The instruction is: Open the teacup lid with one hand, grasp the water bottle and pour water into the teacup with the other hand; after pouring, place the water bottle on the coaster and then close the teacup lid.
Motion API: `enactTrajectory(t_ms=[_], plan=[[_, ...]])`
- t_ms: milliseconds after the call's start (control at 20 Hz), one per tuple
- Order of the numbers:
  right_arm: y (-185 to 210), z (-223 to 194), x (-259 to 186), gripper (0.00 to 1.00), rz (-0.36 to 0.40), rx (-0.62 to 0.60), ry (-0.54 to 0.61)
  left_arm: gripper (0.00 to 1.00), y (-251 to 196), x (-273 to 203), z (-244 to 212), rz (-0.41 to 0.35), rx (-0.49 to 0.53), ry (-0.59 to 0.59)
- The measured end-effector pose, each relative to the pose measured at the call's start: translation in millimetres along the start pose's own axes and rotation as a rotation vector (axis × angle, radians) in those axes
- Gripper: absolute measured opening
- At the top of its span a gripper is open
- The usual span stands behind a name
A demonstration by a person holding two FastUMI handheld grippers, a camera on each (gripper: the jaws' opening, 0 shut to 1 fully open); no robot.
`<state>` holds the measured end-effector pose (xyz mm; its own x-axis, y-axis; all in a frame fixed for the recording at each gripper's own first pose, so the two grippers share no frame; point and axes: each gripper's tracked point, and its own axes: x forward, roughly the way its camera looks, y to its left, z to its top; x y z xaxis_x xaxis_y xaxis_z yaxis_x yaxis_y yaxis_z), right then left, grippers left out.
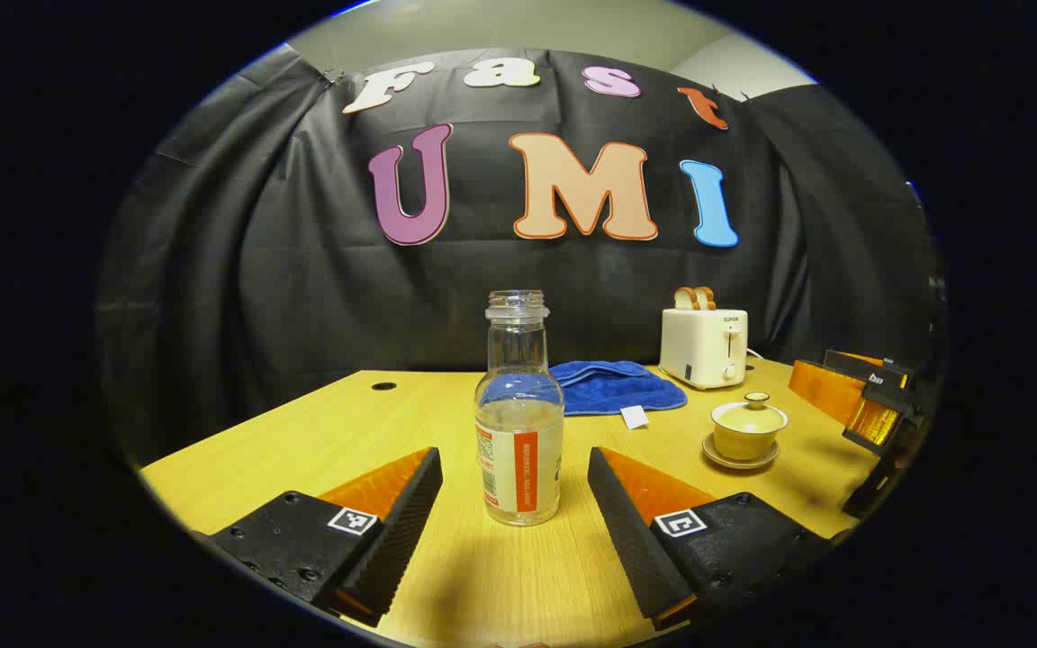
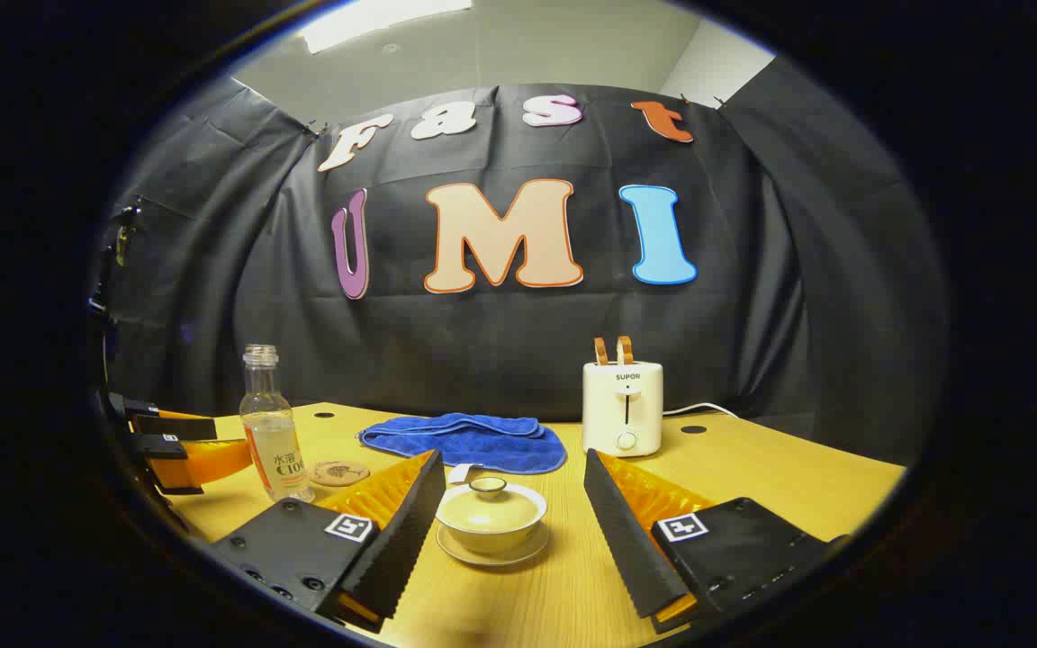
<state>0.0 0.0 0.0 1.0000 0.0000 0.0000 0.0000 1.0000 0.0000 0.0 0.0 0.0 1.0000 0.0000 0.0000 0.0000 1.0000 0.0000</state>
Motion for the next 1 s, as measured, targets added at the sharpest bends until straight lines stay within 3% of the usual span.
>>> enactTrajectory(t_ms=[150,600,1000], plan=[[-4,2,0,0.96,-0.010,0.011,-0.005,0.95,1,0,2,0.006,-0.007,-0.013],[-7,-18,2,0.99,-0.019,-0.005,0.077,0.95,2,0,8,0.009,-0.007,-0.063],[-2,-18,1,0.97,0.000,-0.006,0.074,0.95,3,-1,8,0.016,-0.008,-0.069]])
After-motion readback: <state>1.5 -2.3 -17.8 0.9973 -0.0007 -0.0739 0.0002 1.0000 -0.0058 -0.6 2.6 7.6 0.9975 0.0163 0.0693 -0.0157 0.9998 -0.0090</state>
